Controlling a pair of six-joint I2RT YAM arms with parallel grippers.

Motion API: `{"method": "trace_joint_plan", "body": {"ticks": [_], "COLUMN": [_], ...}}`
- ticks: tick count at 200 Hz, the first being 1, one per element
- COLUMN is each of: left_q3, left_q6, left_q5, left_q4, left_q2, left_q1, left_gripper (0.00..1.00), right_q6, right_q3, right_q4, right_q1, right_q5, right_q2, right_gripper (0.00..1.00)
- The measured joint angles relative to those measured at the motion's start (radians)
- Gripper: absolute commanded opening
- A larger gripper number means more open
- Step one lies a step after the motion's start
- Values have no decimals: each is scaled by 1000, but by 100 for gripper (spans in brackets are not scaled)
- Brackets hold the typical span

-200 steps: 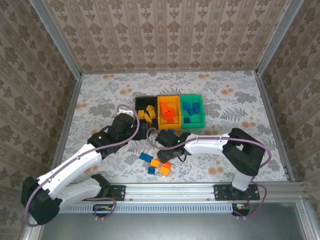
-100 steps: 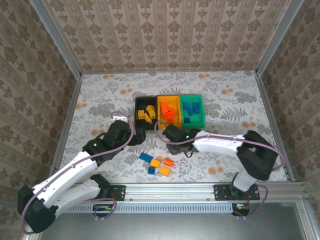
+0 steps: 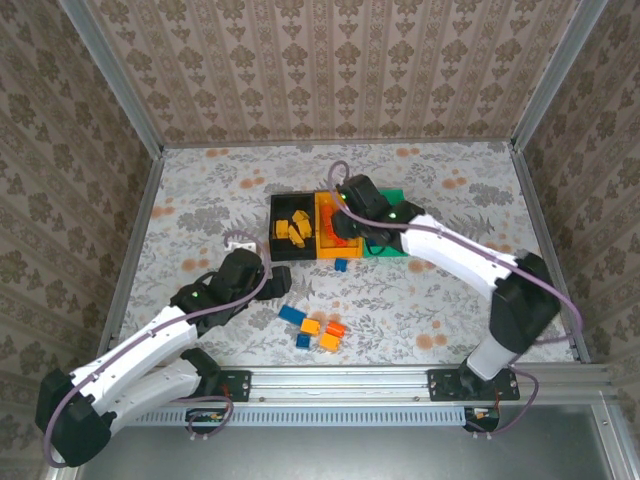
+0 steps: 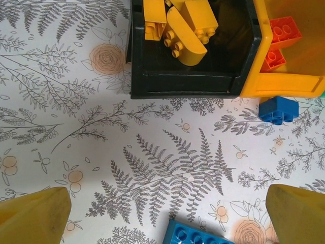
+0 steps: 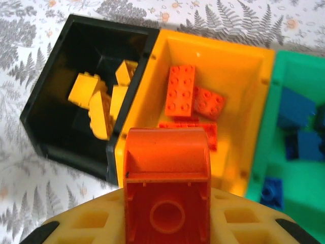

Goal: Sort the legos into containers by color

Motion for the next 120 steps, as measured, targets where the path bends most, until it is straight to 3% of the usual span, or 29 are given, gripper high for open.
{"method": "trace_joint_plan", "body": {"ticks": [50,84,120], "left_q3": [-17,-33,-34], "left_q6": [-7,-23,-42], "left_q5": [32,56,83], "left_q4": [11,11,36], "left_q2": [14,34,82], "left_q1": [-6,-10,-45], "left_gripper": [100,99,98], "right_q6": [9,18,23], "right_q3": [232,326,323], "right_q4": [-55,-94,-88], "right_q1": [-40,-50,-49], "right_q5": [25,43,45], "right_q2": [283,352,335], "right_gripper": [42,78,84]}}
